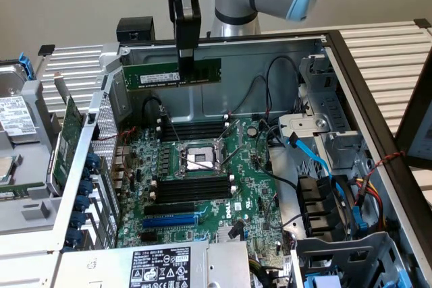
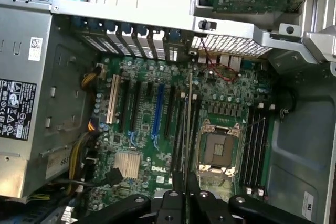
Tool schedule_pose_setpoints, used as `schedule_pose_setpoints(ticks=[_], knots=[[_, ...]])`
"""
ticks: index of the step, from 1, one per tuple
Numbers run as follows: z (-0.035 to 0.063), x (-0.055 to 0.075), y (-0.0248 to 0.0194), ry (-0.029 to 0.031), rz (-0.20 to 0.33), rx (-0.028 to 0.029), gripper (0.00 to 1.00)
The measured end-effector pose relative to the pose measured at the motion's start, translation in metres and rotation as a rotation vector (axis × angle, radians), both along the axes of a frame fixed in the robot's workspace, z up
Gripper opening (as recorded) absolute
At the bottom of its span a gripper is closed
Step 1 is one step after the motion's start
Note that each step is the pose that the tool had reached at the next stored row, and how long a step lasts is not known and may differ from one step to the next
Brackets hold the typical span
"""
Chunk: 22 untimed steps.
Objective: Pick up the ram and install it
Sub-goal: 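Pick up the ram and move it above insertion slot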
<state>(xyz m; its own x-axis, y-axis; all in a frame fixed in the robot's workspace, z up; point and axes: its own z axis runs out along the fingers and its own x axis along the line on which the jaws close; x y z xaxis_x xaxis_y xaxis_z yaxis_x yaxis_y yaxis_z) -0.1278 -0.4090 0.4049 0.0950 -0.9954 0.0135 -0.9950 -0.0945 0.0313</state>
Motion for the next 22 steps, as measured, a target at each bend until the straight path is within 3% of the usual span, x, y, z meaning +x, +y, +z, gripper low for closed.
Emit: schedule_pose_setpoints(ticks=[7, 13, 18, 22], knots=[[-0.0044, 0.0, 0.0083, -0.0036, -0.005, 0.0008, 0.13], [-0.0072, 0.0001, 0.011, -0.0074, -0.017, 0.0045, 0.13], [-0.009, 0.0001, 0.0112, -0.0116, -0.036, 0.021, 0.13], [-0.0099, 0.0002, 0.0112, -0.0192, -0.052, 0.0451, 0.13]])
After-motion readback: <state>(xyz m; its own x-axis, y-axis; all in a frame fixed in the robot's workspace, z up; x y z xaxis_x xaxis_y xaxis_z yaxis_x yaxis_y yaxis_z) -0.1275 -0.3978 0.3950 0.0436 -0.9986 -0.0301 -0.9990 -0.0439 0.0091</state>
